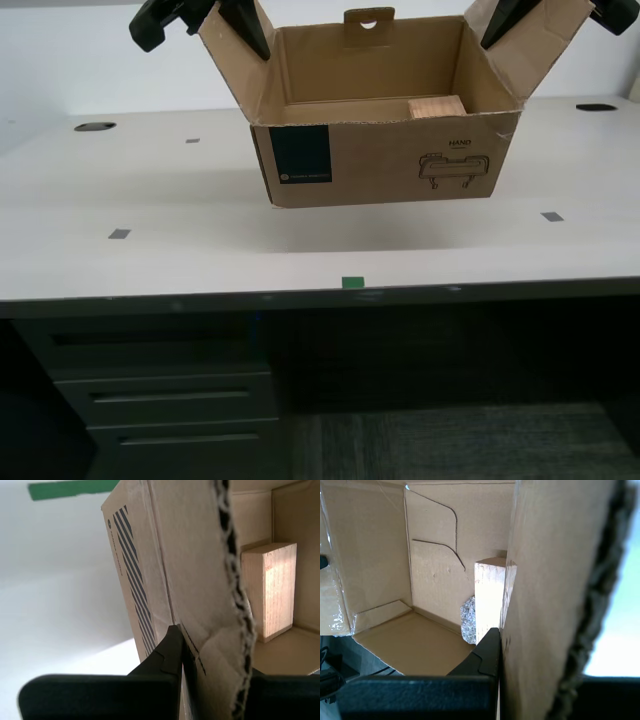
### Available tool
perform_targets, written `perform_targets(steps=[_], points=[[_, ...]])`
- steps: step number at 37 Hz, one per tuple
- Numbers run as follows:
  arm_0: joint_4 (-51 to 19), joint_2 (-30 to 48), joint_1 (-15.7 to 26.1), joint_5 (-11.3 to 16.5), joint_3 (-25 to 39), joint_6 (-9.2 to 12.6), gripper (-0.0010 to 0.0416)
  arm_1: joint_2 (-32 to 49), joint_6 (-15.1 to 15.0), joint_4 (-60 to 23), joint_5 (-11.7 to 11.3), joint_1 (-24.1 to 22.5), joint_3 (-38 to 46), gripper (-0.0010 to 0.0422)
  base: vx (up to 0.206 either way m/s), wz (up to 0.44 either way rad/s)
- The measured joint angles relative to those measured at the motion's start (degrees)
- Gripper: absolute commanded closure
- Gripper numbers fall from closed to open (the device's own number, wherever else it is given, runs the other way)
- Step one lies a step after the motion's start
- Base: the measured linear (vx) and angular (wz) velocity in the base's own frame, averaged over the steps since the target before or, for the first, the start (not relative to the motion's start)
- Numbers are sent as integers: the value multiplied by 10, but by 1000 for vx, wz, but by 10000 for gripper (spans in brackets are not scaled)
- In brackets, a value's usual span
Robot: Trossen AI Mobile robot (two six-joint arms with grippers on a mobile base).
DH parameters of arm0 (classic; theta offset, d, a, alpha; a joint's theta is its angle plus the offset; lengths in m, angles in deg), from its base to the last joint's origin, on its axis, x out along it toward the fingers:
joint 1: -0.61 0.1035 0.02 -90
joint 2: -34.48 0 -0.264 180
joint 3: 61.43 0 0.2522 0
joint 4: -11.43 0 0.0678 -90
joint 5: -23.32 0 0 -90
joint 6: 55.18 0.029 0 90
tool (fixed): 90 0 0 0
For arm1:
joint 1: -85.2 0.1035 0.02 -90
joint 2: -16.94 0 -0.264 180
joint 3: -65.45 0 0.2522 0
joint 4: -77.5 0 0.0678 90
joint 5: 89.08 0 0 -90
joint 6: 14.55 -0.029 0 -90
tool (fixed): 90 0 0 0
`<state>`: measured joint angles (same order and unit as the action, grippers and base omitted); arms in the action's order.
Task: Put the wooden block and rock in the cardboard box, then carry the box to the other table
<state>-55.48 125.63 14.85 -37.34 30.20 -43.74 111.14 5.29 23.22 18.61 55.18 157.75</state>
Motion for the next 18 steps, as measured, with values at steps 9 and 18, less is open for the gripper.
perform_targets(steps=[9,18], points=[[0,0,0,0,0,-3,406,0,2,1,0,0,0,413,-145,-8],[-5,0,0,0,0,0,406,0,2,-1,0,-1,0,413,-149,111]])
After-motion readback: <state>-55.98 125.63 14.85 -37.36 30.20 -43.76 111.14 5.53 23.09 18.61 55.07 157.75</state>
